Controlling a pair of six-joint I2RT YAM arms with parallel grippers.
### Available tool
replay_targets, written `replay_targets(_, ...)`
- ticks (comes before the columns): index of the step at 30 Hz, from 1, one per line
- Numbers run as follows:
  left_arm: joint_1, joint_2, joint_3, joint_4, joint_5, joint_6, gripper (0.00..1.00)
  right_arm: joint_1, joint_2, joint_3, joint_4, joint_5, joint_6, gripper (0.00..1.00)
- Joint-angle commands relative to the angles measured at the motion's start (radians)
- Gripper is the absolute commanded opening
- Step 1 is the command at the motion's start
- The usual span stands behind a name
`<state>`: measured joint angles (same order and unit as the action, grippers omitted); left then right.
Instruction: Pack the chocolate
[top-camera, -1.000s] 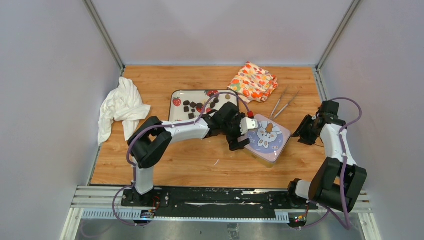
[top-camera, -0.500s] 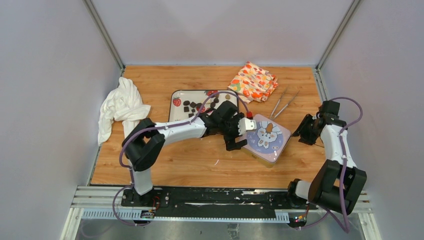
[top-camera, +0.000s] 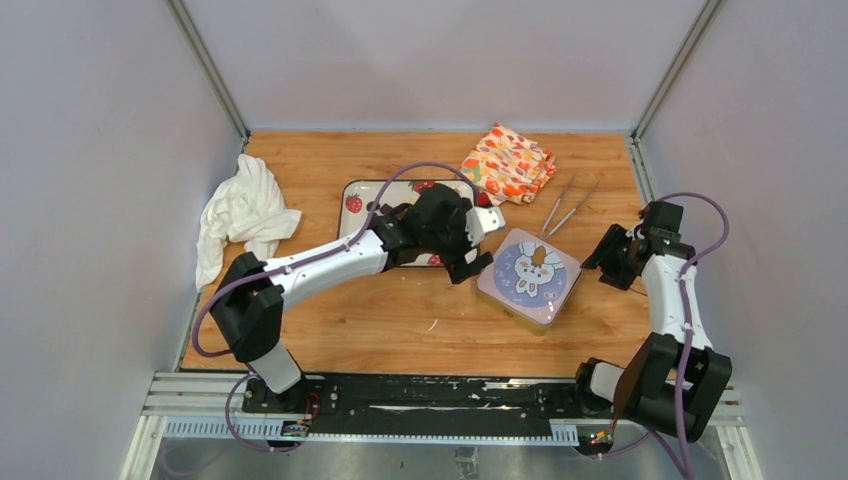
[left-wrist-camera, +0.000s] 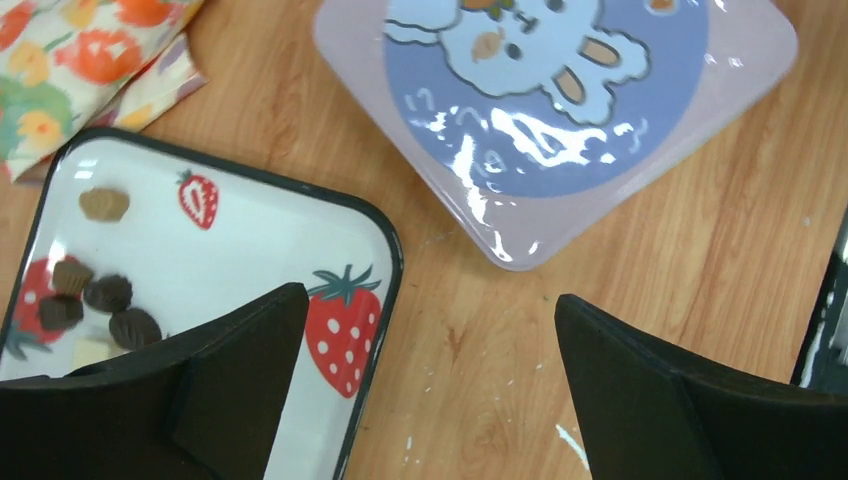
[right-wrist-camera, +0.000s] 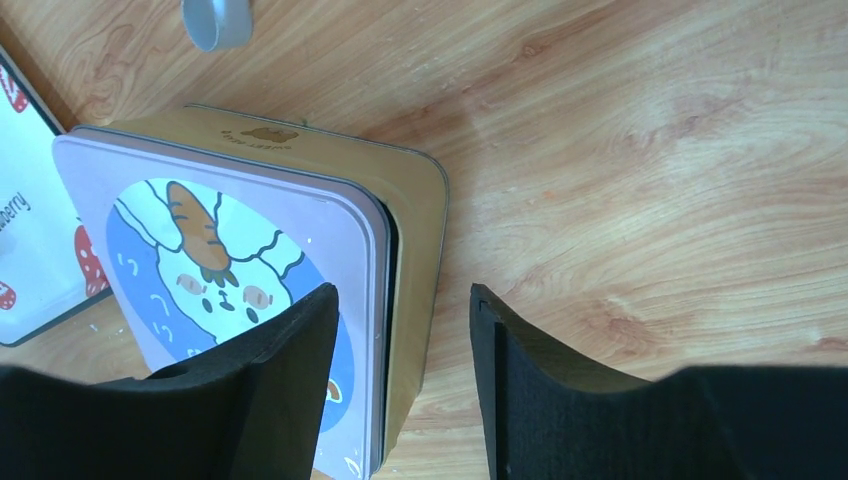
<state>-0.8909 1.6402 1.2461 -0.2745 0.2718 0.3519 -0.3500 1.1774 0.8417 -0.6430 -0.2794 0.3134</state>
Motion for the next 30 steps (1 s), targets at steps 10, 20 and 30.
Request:
replay_targets(10, 0.069, 0.221, 0.427, -0.190, -0.291, -0.567, 1.00, -0.014, -0.062, -0.040, 0.024, -0.095, -0.032, 0.56)
replay_targets(20, 0.063, 0.354, 0.458, -0.237, -0.069, -0.625, 0.98, -0.010, -0.037, -0.038, 0.039, -0.171, -0.042, 0.55)
replay_targets(30, 0.063, 0.448, 0.464, -0.203, -0.029, -0.664, 0.94, -0.011, -0.015, -0.044, 0.004, -0.133, -0.045, 0.55)
